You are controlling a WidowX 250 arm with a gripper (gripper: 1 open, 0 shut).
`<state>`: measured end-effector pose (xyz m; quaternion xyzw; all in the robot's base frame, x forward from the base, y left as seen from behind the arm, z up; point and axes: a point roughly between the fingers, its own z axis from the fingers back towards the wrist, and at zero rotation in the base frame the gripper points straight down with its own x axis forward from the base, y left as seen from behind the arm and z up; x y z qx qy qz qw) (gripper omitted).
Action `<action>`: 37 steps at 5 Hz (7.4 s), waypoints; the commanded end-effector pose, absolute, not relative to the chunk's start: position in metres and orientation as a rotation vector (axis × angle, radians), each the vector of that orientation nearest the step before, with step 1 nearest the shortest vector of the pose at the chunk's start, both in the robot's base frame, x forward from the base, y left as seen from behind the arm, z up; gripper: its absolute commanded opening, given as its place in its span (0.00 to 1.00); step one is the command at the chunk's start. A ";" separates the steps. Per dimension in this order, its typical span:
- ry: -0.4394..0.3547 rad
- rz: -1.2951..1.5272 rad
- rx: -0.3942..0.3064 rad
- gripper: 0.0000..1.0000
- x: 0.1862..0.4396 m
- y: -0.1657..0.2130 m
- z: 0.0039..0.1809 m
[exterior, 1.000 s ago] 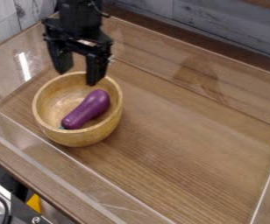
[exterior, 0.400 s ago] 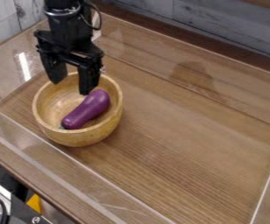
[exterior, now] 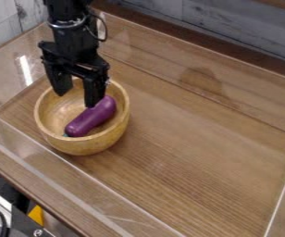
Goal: Remove the purple eggplant from inside the brown bowl and put it on the table
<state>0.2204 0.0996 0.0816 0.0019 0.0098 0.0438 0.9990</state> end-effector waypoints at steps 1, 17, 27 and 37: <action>-0.011 0.099 0.010 1.00 0.224 0.104 0.081; -0.062 0.174 -0.045 0.00 0.233 0.100 0.079; -0.018 0.049 -0.030 0.00 0.249 0.038 0.090; 0.020 -0.010 -0.014 0.00 0.211 -0.016 0.058</action>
